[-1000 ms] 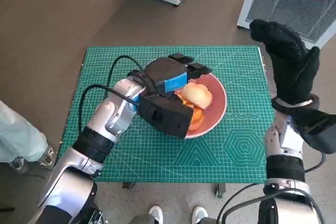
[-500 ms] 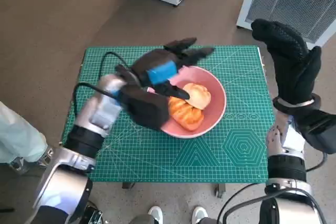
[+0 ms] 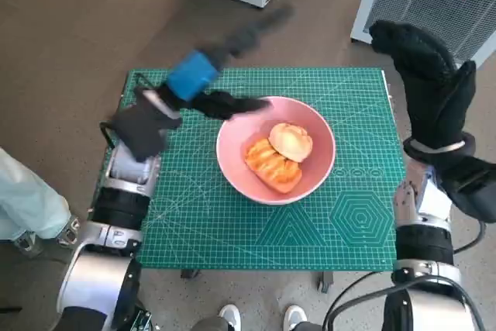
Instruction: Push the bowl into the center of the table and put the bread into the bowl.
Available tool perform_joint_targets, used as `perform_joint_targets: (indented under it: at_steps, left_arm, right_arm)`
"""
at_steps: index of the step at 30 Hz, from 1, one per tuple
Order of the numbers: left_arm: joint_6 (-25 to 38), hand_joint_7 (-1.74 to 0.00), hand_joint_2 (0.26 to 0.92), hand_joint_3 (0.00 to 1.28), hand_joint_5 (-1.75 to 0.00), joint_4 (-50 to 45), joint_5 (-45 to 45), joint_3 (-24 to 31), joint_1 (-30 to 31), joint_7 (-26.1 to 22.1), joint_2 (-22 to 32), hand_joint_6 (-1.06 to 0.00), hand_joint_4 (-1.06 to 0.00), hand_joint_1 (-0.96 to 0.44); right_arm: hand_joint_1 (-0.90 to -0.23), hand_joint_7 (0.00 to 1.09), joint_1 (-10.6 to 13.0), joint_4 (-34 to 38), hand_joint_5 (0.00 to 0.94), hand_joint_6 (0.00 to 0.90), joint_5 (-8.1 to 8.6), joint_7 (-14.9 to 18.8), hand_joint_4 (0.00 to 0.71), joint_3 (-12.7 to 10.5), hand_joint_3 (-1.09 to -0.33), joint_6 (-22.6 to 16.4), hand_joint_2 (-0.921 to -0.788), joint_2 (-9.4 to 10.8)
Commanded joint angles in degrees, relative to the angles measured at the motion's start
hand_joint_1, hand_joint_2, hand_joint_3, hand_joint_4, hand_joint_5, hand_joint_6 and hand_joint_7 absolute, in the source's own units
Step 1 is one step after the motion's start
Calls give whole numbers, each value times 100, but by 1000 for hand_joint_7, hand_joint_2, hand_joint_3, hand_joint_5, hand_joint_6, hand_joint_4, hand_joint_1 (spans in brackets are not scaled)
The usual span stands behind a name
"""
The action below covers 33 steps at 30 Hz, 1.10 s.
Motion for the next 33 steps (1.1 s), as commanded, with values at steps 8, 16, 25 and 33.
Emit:
perform_joint_targets:
  at_steps: [8,16,25,33]
  left_arm:
    - [-474,-37,921,494,-24,-308,-144,363,446,648,-451,-137,-88,-768]
    - [-377,-31,921,496,-15,-514,-108,347,596,571,-330,-123,-80,-765]
    - [-324,-31,921,497,-12,-716,-182,364,795,502,-293,-121,-81,-771]
    - [-300,-36,921,490,-7,-702,-309,425,886,379,-274,-126,-76,-772]
  right_arm:
    - [-736,28,-14,-429,0,315,-818,-942,212,224,-679,132,-921,-73]
    - [-767,24,80,-830,0,309,-1049,-1193,211,426,-703,332,-921,-70]
    - [-770,21,105,-866,0,304,-1174,-1281,202,535,-724,353,-921,-138]
    - [-765,21,127,-848,0,303,-1147,-1304,197,591,-731,317,-921,-116]
